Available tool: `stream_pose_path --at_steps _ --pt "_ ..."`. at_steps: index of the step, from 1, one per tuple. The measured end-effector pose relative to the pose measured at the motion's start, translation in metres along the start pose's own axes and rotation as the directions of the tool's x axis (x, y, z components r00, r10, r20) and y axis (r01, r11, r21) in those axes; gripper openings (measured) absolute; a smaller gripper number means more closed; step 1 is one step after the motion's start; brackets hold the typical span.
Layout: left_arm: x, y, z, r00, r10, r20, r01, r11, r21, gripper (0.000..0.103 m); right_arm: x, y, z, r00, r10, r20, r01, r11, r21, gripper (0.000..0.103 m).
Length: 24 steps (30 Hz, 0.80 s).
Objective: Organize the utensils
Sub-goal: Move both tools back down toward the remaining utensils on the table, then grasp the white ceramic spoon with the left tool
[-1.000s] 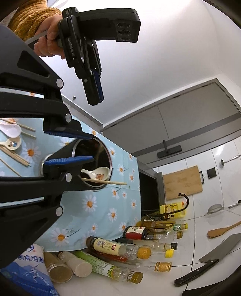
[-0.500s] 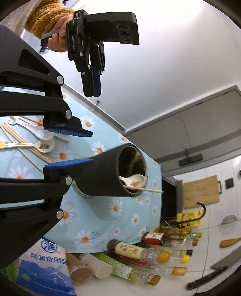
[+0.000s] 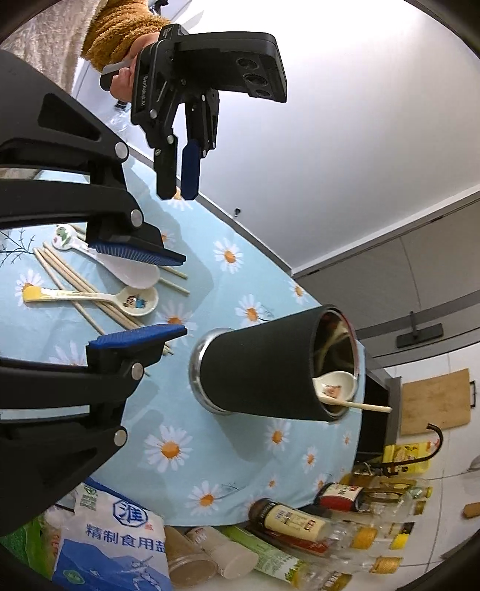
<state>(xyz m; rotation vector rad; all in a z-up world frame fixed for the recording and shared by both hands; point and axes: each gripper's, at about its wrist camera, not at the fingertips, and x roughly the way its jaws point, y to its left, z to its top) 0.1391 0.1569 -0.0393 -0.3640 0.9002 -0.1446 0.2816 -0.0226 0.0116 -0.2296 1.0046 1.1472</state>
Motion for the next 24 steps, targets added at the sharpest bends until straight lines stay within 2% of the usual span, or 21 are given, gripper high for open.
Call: stream_pose_path --at_steps 11,24 --pt "0.044 0.016 -0.011 0.996 -0.016 -0.085 0.014 1.0 -0.026 0.032 0.031 -0.011 -0.013 0.993 0.016 -0.115 -0.016 1.0 0.004 0.034" --pt "0.079 0.031 -0.012 0.988 -0.058 -0.146 0.048 0.997 -0.066 0.031 0.077 -0.024 -0.019 0.969 0.043 -0.241 -0.039 0.999 0.021 0.034"
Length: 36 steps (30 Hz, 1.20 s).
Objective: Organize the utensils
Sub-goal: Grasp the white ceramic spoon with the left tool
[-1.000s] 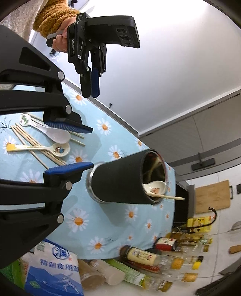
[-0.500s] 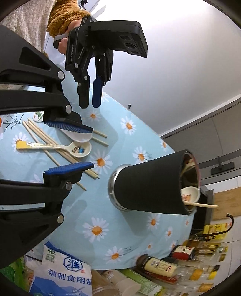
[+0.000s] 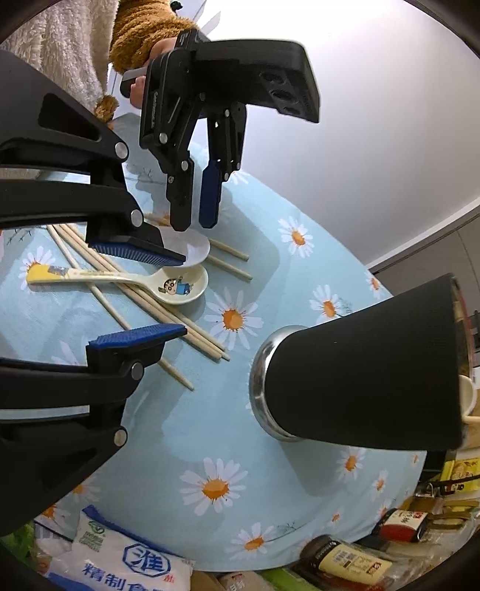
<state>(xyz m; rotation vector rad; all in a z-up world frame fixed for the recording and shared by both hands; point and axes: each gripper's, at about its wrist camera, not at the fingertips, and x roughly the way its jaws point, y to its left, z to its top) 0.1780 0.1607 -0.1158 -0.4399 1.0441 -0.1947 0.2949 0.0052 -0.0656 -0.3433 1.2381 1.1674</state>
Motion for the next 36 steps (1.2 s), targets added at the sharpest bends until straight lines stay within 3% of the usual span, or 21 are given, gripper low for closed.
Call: stream_pose_path --at_steps 9,21,36 --pt "0.009 -0.002 0.004 1.0 -0.019 -0.021 0.019 0.999 0.029 0.028 0.022 -0.002 0.008 0.998 0.02 -0.064 -0.022 0.999 -0.032 0.034" --pt "0.018 -0.004 0.0 0.999 -0.014 -0.05 0.017 0.998 0.054 0.008 0.035 -0.004 0.012 0.994 0.023 -0.104 -0.03 0.998 -0.062 0.029" --pt "0.01 -0.01 0.001 0.999 -0.047 -0.002 0.047 0.999 0.008 0.003 0.043 -0.004 0.015 0.989 0.033 -0.143 -0.045 0.996 -0.083 0.029"
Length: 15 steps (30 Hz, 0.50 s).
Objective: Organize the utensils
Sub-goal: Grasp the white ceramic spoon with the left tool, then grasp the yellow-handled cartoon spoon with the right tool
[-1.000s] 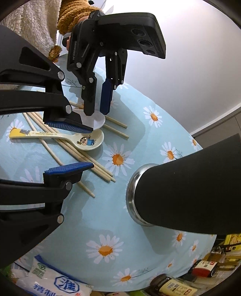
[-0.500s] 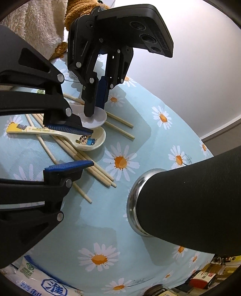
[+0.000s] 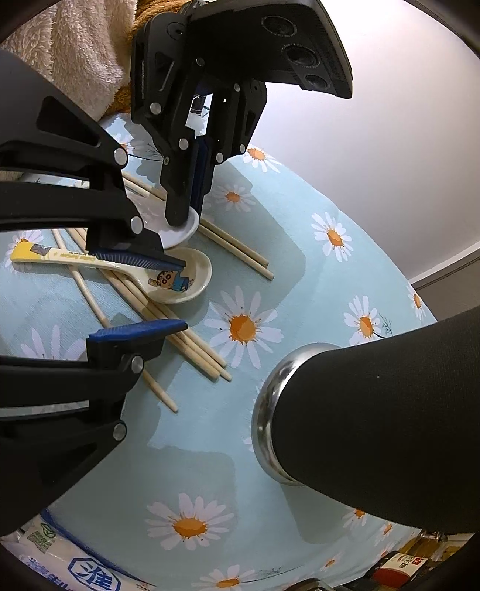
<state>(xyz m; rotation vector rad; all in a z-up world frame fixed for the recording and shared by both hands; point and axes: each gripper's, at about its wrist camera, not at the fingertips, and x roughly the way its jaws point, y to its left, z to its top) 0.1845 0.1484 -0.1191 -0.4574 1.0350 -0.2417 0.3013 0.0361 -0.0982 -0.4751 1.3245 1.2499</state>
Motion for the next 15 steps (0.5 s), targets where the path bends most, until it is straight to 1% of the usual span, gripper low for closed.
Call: stream_pose_path --at_steps 1,3,8,13,15 --pt "-0.001 -0.001 -0.001 1.0 -0.001 0.002 0.001 1.0 -0.006 0.003 0.0 0.001 0.001 1.0 0.004 -0.003 -0.004 1.0 -0.002 0.029" --pt "-0.004 -0.002 -0.002 1.0 -0.005 0.008 0.005 1.0 -0.011 0.003 0.0 0.002 0.001 1.0 0.002 -0.004 -0.002 1.0 -0.008 0.024" --pt "-0.013 -0.005 -0.005 0.999 -0.009 0.034 0.01 1.0 -0.02 0.003 0.01 0.008 0.006 1.0 -0.012 -0.024 0.011 1.0 -0.023 0.023" --pt "-0.027 -0.005 -0.01 0.998 -0.012 0.066 0.014 0.999 -0.04 0.003 0.013 0.009 0.008 0.999 -0.019 -0.041 0.018 0.999 -0.034 0.019" --pt "-0.033 -0.004 -0.012 0.996 0.002 0.085 0.001 0.999 -0.044 0.003 0.019 0.011 0.011 0.999 -0.026 -0.048 0.024 0.999 -0.04 0.011"
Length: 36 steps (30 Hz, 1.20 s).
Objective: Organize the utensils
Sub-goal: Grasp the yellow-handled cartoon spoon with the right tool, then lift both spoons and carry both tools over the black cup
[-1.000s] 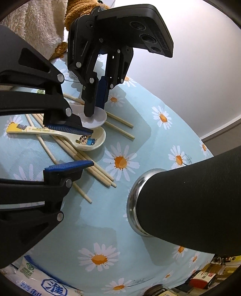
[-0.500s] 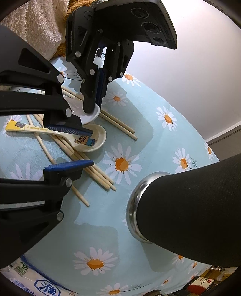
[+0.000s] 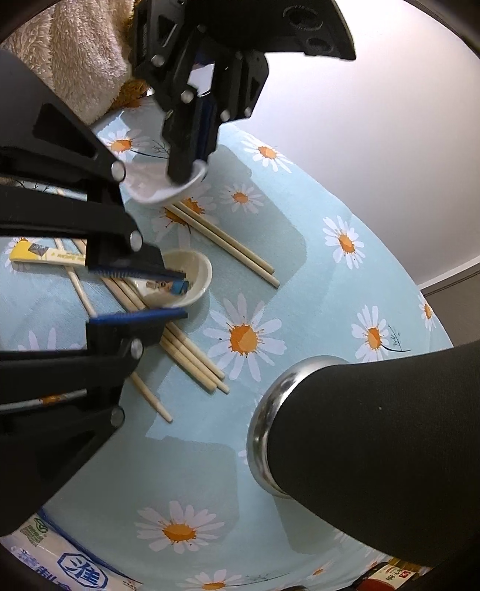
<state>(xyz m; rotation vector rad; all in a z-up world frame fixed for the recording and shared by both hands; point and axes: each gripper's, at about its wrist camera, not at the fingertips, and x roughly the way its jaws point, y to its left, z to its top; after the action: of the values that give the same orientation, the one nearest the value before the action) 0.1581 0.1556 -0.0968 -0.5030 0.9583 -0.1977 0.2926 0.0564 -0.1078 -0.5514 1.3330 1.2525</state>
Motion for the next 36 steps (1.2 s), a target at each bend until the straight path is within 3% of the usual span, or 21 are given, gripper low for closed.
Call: stream_pose_path --at_steps 9,22,29,36 --pt "-0.016 0.007 0.003 0.998 0.012 0.056 -0.01 0.999 -0.034 0.003 -0.004 -0.006 -0.006 1.0 -0.015 0.014 0.015 1.0 0.026 0.005" --pt "-0.019 0.006 0.009 0.997 0.027 0.078 -0.025 0.999 -0.023 0.003 -0.038 -0.017 -0.037 0.989 -0.011 0.146 -0.008 0.991 0.132 0.004" --pt "-0.024 0.006 0.014 0.992 0.041 0.118 -0.038 0.999 -0.027 0.003 -0.065 -0.022 -0.059 0.963 -0.018 0.268 -0.037 0.979 0.201 0.004" --pt "-0.03 0.004 0.024 0.986 0.05 0.161 -0.046 0.998 -0.031 0.003 -0.1 -0.023 -0.075 0.9 -0.054 0.432 -0.075 0.958 0.276 0.004"
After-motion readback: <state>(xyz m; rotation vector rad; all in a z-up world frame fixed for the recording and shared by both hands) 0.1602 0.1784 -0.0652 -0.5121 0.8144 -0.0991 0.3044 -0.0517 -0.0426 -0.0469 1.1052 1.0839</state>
